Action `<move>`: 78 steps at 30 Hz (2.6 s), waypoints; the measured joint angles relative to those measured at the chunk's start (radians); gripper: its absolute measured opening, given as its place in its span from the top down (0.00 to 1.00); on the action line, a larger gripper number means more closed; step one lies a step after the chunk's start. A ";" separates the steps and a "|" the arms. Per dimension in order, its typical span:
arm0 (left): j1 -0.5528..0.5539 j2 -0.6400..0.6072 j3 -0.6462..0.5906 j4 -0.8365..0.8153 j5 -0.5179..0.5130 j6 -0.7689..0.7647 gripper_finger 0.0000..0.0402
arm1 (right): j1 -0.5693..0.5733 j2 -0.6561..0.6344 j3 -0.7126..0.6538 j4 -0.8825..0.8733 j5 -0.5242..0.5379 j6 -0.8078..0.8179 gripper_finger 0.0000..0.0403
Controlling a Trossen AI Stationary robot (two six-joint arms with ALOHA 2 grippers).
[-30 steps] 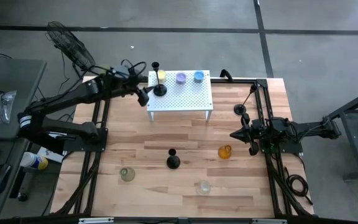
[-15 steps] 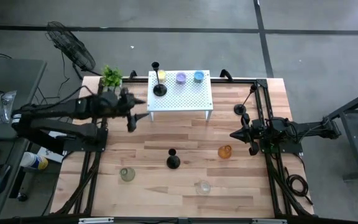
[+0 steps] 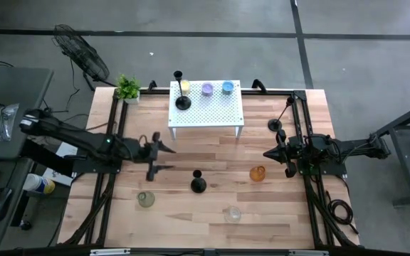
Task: Pick & Place candle stick holders
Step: Put the bottom black candle holder on the shelf
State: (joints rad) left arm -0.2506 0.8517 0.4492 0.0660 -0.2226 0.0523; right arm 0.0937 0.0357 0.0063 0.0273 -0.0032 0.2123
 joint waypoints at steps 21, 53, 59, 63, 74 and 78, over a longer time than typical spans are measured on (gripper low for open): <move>-0.132 0.604 0.121 0.529 -0.093 -0.059 0.36 | 0.000 0.000 0.000 0.004 0.000 0.000 0.99; -0.157 0.732 0.227 0.508 -0.185 -0.218 0.96 | 0.000 0.000 0.000 0.004 0.000 0.000 0.99; -0.156 0.732 0.227 0.509 -0.199 -0.218 0.96 | 0.000 0.000 0.000 0.004 0.000 0.000 0.99; -0.156 0.732 0.227 0.512 -0.244 -0.256 0.98 | 0.000 0.000 0.000 0.004 0.000 0.000 0.99; -0.155 0.731 0.397 0.418 -0.489 -0.319 0.99 | 0.000 0.000 0.000 0.004 0.000 0.000 0.99; -0.155 0.731 0.507 0.309 -0.634 -0.324 0.99 | 0.000 0.000 0.000 0.004 0.000 0.000 0.99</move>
State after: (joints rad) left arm -0.4061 1.5829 0.9559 0.3746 -0.8567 -0.2714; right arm 0.0937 0.0360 0.0063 0.0311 -0.0032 0.2123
